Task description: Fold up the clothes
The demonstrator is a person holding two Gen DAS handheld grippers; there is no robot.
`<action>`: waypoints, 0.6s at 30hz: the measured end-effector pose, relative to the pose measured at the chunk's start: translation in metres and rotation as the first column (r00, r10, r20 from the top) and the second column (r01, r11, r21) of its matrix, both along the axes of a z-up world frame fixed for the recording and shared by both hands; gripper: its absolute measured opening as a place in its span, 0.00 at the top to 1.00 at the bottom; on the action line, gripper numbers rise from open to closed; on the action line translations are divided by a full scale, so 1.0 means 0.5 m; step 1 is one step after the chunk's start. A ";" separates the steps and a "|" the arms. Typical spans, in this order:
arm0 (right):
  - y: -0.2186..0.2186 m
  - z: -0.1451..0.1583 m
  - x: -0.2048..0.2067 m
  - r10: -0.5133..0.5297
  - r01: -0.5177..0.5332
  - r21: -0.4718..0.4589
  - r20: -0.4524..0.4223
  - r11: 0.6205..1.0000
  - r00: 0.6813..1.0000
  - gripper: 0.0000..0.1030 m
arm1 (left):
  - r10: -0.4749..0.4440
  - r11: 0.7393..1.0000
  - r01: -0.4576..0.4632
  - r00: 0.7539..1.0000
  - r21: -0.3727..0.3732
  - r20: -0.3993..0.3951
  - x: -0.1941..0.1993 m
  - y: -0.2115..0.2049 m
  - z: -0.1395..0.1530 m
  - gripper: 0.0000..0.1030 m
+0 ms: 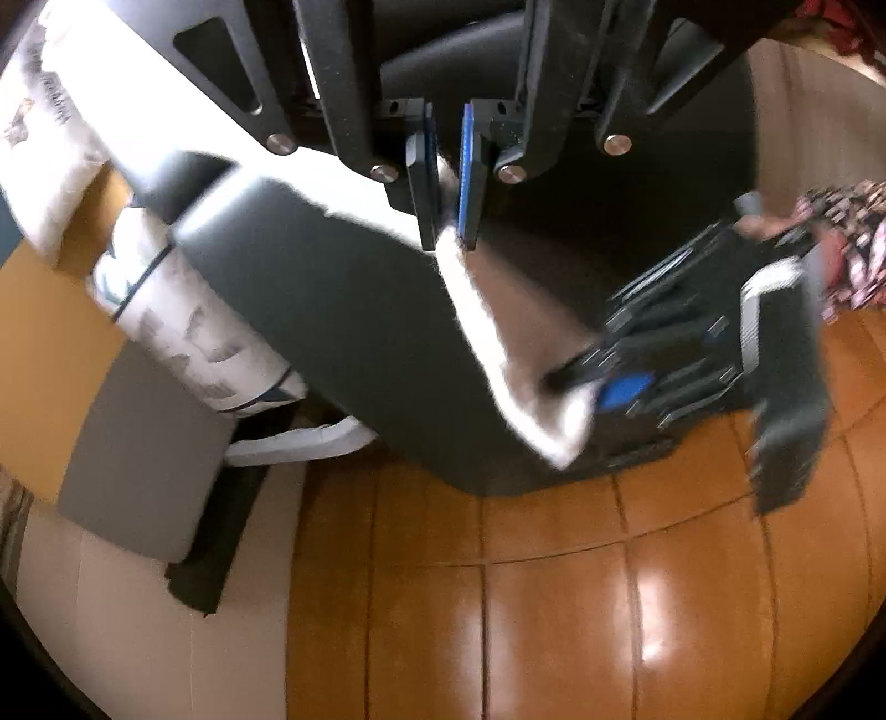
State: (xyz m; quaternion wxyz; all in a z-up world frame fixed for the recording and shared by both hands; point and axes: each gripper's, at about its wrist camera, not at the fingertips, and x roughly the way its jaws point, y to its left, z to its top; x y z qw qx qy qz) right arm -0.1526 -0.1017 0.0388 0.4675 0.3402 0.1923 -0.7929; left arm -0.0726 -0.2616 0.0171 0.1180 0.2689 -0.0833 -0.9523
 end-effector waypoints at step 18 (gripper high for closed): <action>-0.076 -0.186 0.029 -0.083 0.064 0.098 0.201 0.993 0.976 0.76 | 0.244 0.850 -0.298 0.953 0.434 0.177 0.181 -0.184 0.010 0.40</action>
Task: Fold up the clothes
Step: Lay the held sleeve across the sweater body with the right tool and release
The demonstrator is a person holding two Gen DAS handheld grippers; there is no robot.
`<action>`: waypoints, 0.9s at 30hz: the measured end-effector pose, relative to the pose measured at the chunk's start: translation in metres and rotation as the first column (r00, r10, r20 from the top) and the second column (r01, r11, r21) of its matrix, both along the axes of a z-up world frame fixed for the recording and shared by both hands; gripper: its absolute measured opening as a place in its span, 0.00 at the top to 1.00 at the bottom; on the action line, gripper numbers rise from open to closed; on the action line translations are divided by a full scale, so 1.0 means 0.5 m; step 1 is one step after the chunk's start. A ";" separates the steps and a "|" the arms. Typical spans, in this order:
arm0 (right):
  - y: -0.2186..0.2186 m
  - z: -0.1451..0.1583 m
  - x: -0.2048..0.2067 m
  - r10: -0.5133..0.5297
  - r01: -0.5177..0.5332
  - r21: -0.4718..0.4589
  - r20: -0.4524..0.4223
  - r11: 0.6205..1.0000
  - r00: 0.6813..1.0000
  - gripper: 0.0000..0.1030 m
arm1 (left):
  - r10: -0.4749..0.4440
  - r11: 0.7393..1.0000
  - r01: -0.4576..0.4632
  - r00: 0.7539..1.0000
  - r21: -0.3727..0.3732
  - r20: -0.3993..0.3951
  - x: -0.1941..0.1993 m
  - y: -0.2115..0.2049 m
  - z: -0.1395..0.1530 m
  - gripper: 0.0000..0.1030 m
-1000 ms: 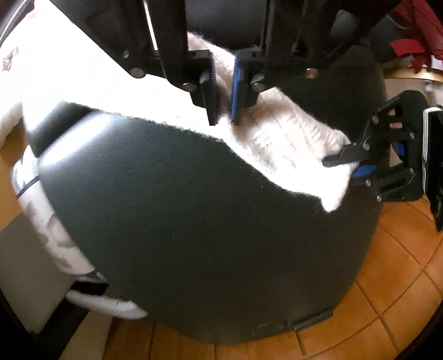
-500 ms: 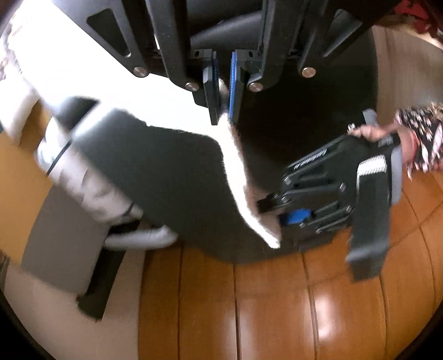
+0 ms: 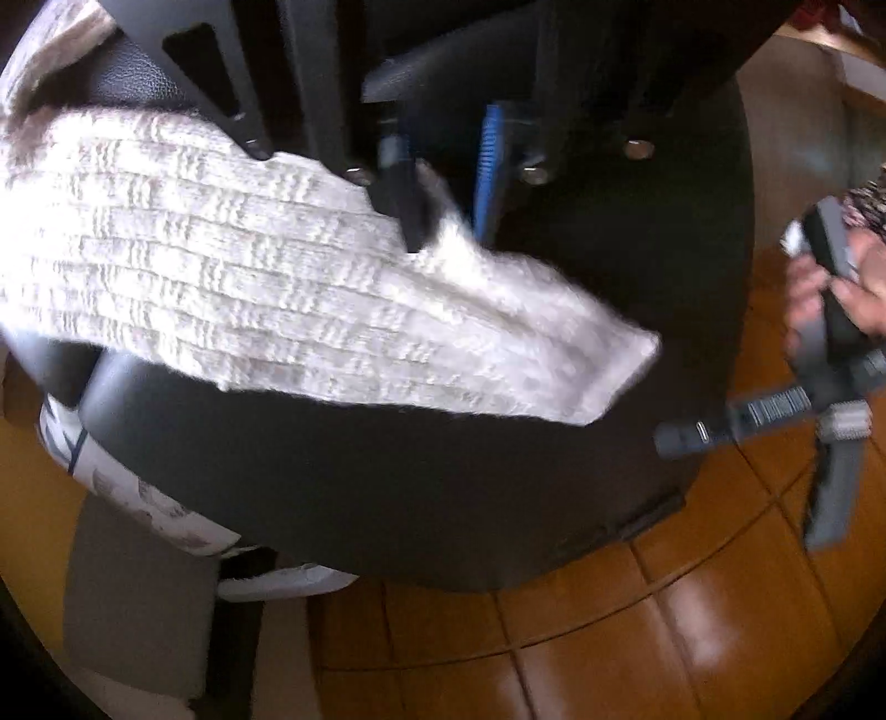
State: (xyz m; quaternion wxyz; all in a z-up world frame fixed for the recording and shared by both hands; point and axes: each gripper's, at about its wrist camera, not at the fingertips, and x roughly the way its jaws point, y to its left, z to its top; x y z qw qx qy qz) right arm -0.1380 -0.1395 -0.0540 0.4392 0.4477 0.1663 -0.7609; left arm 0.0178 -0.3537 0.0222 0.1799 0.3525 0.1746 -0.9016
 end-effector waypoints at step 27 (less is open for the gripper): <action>0.433 0.034 0.053 -0.555 0.556 -0.004 0.053 0.831 0.830 0.88 | -0.087 0.922 0.188 0.952 -0.338 0.292 -0.281 0.256 -0.089 0.51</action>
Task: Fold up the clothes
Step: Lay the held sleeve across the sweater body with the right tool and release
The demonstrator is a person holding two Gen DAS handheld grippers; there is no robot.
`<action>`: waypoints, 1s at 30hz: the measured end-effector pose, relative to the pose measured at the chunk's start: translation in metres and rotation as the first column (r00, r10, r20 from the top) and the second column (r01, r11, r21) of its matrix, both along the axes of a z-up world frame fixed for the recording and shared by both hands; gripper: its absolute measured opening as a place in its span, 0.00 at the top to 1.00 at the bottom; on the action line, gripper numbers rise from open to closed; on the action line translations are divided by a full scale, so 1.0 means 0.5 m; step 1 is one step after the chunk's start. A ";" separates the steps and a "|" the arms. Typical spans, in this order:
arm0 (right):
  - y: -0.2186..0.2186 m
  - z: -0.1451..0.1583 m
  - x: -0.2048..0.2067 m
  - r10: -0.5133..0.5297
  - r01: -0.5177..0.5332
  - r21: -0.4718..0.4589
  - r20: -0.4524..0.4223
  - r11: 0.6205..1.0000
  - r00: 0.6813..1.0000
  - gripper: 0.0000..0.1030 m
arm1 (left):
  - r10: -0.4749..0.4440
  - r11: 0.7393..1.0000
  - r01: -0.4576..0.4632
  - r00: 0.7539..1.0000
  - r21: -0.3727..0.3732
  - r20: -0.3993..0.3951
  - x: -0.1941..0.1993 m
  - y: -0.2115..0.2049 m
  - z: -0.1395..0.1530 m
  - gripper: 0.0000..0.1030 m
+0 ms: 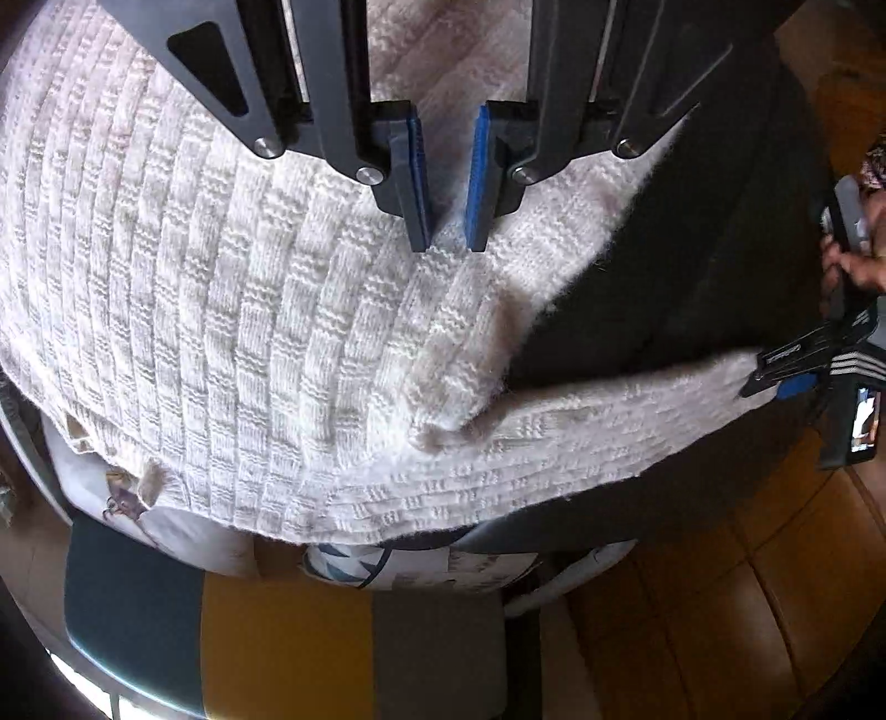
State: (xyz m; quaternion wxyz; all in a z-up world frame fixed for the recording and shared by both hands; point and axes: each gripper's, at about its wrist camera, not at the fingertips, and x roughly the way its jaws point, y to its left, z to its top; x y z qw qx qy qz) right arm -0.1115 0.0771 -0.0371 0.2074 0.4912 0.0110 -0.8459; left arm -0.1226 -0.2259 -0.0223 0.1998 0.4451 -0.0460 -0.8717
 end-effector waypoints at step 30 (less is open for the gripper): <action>-0.042 -0.002 -0.207 0.137 -0.134 0.088 -0.029 0.987 0.990 0.95 | -0.418 0.868 0.425 0.905 0.256 -0.086 0.165 0.413 -0.052 0.41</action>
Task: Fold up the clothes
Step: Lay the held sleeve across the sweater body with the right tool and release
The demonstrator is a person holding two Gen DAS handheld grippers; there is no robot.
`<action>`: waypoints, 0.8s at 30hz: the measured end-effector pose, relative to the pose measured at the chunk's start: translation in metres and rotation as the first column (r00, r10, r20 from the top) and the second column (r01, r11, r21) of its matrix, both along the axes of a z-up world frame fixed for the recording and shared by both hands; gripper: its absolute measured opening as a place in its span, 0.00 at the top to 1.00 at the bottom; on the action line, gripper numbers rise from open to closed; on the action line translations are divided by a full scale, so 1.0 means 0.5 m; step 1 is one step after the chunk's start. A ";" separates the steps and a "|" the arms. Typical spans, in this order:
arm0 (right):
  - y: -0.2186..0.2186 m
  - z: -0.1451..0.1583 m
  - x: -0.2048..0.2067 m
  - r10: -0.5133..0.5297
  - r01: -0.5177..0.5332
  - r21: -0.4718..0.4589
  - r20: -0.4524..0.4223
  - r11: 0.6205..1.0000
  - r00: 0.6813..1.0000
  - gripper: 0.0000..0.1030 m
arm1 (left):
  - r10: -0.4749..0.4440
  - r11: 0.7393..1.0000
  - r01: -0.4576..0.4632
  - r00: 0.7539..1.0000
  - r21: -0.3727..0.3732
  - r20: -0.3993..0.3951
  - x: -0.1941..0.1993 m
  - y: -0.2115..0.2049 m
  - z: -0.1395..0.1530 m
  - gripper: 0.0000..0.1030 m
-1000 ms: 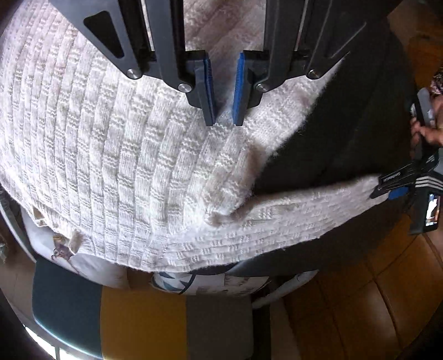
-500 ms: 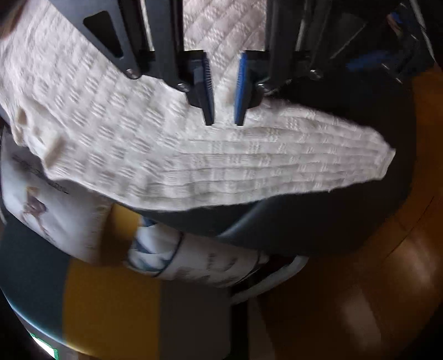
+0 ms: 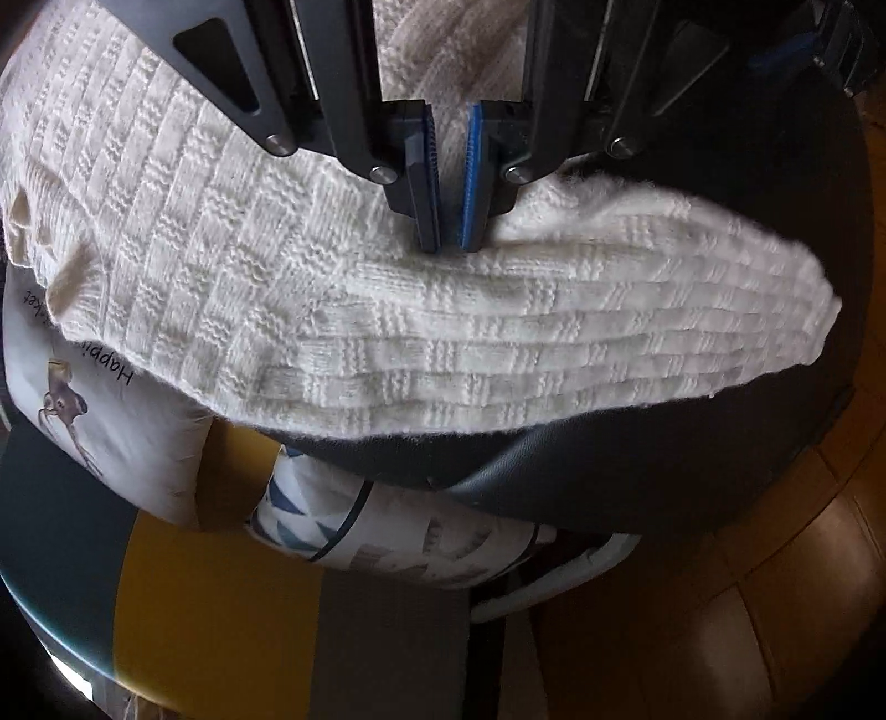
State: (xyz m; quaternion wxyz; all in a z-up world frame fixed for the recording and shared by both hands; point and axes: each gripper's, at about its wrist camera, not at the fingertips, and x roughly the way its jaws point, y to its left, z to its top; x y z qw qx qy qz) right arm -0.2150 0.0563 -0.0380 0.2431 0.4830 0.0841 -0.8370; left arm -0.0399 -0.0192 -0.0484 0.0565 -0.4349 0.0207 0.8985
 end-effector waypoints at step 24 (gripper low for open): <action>-0.012 0.011 0.154 -0.025 0.026 -0.082 0.018 0.996 1.000 0.85 | 0.466 0.843 -0.464 0.883 -0.272 -0.065 -0.142 -0.431 0.003 0.30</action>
